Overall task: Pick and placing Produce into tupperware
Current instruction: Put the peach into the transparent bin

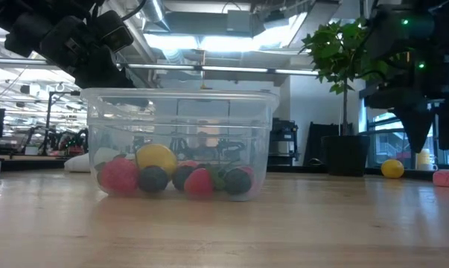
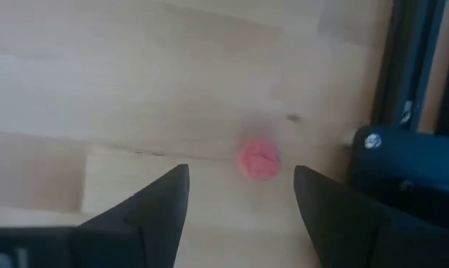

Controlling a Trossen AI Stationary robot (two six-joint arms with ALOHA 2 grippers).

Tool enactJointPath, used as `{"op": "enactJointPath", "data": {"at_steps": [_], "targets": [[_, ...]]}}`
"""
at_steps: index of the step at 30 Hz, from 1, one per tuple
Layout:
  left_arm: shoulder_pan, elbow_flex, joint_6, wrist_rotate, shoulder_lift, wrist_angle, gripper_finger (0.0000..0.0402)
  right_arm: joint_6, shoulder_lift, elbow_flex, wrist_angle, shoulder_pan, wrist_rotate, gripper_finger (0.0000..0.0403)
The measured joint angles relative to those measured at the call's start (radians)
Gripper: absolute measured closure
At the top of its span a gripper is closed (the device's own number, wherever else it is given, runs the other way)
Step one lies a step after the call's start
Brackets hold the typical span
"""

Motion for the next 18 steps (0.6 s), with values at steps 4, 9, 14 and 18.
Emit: {"op": "enactJointPath", "data": {"at_steps": [4, 9, 14, 18], "targets": [[0.000, 0.000, 0.000, 0.000, 0.000, 0.000, 0.0280, -0.102, 0.003, 0.000, 0.003, -0.026, -0.001, 0.0159], [0.000, 0.000, 0.000, 0.000, 0.000, 0.001, 0.0280, -0.118, 0.003, 0.000, 0.003, -0.068, -0.001, 0.0159], [0.000, 0.000, 0.000, 0.000, 0.000, 0.001, 0.0280, -0.235, 0.007, 0.000, 0.008, -0.114, -0.004, 0.0159], [0.000, 0.000, 0.000, 0.000, 0.000, 0.002, 0.0280, -0.291, 0.007, 0.000, 0.004, -0.156, -0.008, 0.0159]]}}
